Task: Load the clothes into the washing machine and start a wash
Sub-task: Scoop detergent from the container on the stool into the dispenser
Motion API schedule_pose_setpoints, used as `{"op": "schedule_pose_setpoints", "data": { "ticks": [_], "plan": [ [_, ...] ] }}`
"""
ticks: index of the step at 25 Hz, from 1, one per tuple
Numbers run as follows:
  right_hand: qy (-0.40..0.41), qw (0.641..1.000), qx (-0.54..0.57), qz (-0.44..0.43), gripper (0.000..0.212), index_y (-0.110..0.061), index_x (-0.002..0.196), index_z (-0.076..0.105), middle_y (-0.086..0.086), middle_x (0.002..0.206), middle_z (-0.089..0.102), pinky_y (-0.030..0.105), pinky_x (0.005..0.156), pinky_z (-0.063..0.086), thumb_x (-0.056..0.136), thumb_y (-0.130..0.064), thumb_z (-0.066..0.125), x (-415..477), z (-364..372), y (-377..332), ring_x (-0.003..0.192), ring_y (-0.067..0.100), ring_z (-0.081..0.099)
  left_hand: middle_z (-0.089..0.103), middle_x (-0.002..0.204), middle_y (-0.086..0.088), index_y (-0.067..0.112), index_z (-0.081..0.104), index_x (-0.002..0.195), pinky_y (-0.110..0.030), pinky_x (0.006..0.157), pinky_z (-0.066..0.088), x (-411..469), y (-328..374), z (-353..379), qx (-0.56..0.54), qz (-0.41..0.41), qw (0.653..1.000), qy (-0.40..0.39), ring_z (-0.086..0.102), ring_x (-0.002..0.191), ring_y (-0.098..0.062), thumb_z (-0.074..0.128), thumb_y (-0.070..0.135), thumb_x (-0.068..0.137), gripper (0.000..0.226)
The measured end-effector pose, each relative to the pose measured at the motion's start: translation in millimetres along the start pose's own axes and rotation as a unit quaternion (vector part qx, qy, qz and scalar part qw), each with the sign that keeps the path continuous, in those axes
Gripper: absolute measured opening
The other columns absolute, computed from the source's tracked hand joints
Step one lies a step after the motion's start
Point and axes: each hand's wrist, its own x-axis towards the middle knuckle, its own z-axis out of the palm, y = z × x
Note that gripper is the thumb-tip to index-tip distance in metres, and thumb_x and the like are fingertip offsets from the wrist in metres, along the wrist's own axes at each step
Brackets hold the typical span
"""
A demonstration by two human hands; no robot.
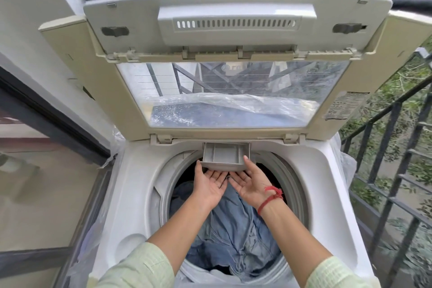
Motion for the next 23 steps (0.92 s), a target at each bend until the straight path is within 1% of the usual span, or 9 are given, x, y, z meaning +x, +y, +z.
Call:
{"op": "schedule_pose_setpoints", "data": {
  "ticks": [4, 7, 10, 12, 13, 15, 17, 20, 23],
  "plan": [
    [0.022, 0.999, -0.027, -0.030, 0.023, -0.009, 0.103, 0.055, 0.009, 0.097, 0.058, 0.028, 0.077, 0.054, 0.091, -0.027, 0.059, 4, 2, -5, 0.088, 0.019, 0.057, 0.050, 0.138, -0.011, 0.012, 0.043, 0.136, -0.037, 0.108, 0.029, 0, 1, -5, 0.022, -0.010, 1.000, -0.010, 0.047, 0.128, -0.025, 0.032, 0.054, 0.096, 0.059],
    [0.012, 0.997, -0.060, -0.043, 0.041, -0.005, 0.124, 0.048, 0.010, 0.099, 0.059, 0.033, 0.097, 0.045, 0.091, -0.027, 0.059, 3, 3, -6, 0.093, 0.020, 0.056, 0.050, 0.138, -0.012, 0.014, 0.041, 0.138, -0.037, 0.106, 0.030, 2, 8, -8, 0.064, -0.012, 0.998, -0.010, 0.046, 0.129, -0.026, 0.028, 0.054, 0.097, 0.059],
    [0.024, 0.988, -0.143, -0.053, 0.064, -0.011, 0.140, 0.037, 0.011, 0.137, 0.047, 0.041, 0.109, 0.035, 0.088, -0.037, 0.062, -6, -1, -7, 0.130, 0.028, 0.042, 0.045, 0.143, -0.012, 0.013, 0.039, 0.140, -0.037, 0.108, 0.028, -3, 15, -15, 0.131, 0.003, 0.991, 0.015, 0.042, 0.132, -0.026, 0.027, 0.055, 0.097, 0.062],
    [0.061, 0.974, -0.205, -0.079, 0.058, -0.017, 0.138, 0.041, 0.009, 0.147, 0.038, 0.041, 0.102, 0.039, 0.088, -0.038, 0.061, -21, -7, -7, 0.135, 0.026, 0.036, 0.042, 0.144, -0.011, 0.012, 0.039, 0.140, -0.035, 0.106, 0.030, -16, 18, -24, 0.199, 0.038, 0.978, 0.042, 0.042, 0.131, -0.025, 0.030, 0.049, 0.098, 0.057],
    [0.070, 0.966, -0.230, -0.098, 0.047, -0.018, 0.132, 0.047, 0.009, 0.143, 0.043, 0.038, 0.093, 0.044, 0.090, -0.035, 0.060, -33, -10, -5, 0.129, 0.025, 0.043, 0.044, 0.143, -0.010, 0.012, 0.042, 0.138, -0.034, 0.104, 0.033, -28, 19, -29, 0.231, 0.056, 0.970, 0.042, 0.045, 0.129, -0.025, 0.034, 0.045, 0.099, 0.052],
    [0.062, 0.949, -0.275, -0.138, 0.023, -0.016, 0.113, 0.057, 0.010, 0.123, 0.057, 0.029, 0.074, 0.047, 0.093, -0.025, 0.057, -67, -15, 8, 0.100, 0.019, 0.058, 0.054, 0.133, -0.009, 0.014, 0.053, 0.125, -0.034, 0.099, 0.038, -60, 19, -44, 0.278, 0.082, 0.957, 0.011, 0.054, 0.117, -0.024, 0.042, 0.036, 0.098, 0.037],
    [0.045, 0.920, -0.347, -0.178, 0.013, -0.014, 0.102, 0.061, 0.006, 0.102, 0.064, 0.024, 0.065, 0.045, 0.092, -0.021, 0.058, -105, -22, 34, 0.078, 0.013, 0.058, 0.064, 0.115, -0.009, 0.015, 0.061, 0.107, -0.034, 0.092, 0.044, -99, 21, -63, 0.324, 0.130, 0.937, -0.026, 0.062, 0.100, -0.021, 0.046, 0.028, 0.097, 0.022],
    [0.004, 0.859, -0.458, -0.230, 0.011, -0.016, 0.099, 0.065, 0.000, 0.094, 0.068, 0.015, 0.065, 0.048, 0.090, -0.020, 0.061, -151, -27, 83, 0.077, 0.007, 0.063, 0.068, 0.096, -0.009, 0.011, 0.063, 0.099, -0.031, 0.083, 0.048, -155, 33, -100, 0.343, 0.238, 0.908, -0.039, 0.064, 0.087, -0.020, 0.047, 0.020, 0.097, 0.018],
    [-0.092, 0.814, -0.508, -0.265, 0.008, -0.017, 0.096, 0.067, -0.003, 0.088, 0.069, 0.012, 0.066, 0.046, 0.088, -0.017, 0.064, -171, -20, 126, 0.077, 0.006, 0.062, 0.066, 0.084, -0.008, 0.010, 0.063, 0.093, -0.019, 0.070, 0.049, -190, 42, -147, 0.316, 0.329, 0.890, -0.006, 0.062, 0.078, -0.017, 0.046, 0.014, 0.096, 0.018]
  ]
}}
